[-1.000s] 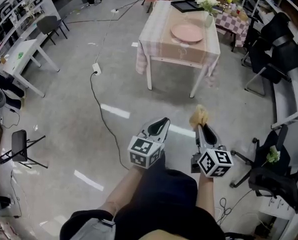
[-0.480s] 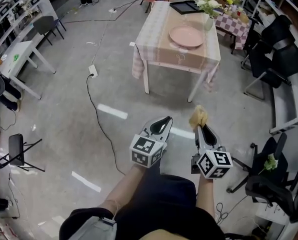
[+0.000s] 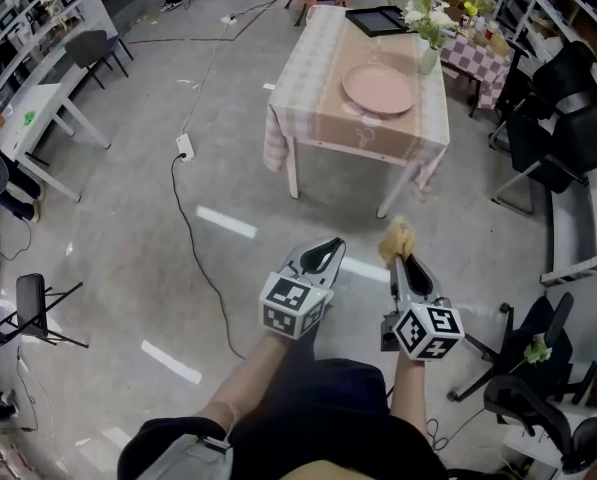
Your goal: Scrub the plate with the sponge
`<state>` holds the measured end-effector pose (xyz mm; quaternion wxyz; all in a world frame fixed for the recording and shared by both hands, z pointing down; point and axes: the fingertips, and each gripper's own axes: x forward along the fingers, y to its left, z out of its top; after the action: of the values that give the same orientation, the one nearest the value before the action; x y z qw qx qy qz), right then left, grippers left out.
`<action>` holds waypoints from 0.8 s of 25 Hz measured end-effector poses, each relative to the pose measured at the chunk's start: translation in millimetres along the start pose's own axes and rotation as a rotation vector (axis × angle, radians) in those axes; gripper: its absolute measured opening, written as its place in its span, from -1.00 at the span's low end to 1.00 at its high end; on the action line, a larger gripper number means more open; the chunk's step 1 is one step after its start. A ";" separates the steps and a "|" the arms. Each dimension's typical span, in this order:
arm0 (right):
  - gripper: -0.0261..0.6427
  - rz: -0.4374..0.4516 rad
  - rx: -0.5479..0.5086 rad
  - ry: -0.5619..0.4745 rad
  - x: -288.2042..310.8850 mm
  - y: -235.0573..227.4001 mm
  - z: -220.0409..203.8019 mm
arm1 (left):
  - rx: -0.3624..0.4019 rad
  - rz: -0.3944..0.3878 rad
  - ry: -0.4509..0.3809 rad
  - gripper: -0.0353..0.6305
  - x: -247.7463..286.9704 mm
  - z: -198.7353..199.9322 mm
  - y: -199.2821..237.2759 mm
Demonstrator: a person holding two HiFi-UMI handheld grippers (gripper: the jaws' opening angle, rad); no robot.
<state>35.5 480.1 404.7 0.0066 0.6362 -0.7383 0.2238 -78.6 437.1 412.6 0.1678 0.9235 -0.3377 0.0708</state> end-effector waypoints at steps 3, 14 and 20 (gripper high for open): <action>-0.68 -0.005 0.003 0.008 17.8 -4.6 9.3 | -0.005 0.001 0.005 -0.82 13.8 8.7 13.1; -0.68 -0.029 0.003 0.010 83.5 -12.8 44.7 | 0.005 -0.043 0.004 -0.82 66.4 47.8 60.1; -0.68 -0.055 0.010 -0.005 116.2 -22.3 57.9 | 0.013 -0.033 -0.008 -0.82 90.4 64.1 90.6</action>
<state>50.4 349.7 394.0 0.0076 0.6569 -0.7194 0.2257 -67.3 295.1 398.6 0.1617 0.9303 -0.3225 0.0667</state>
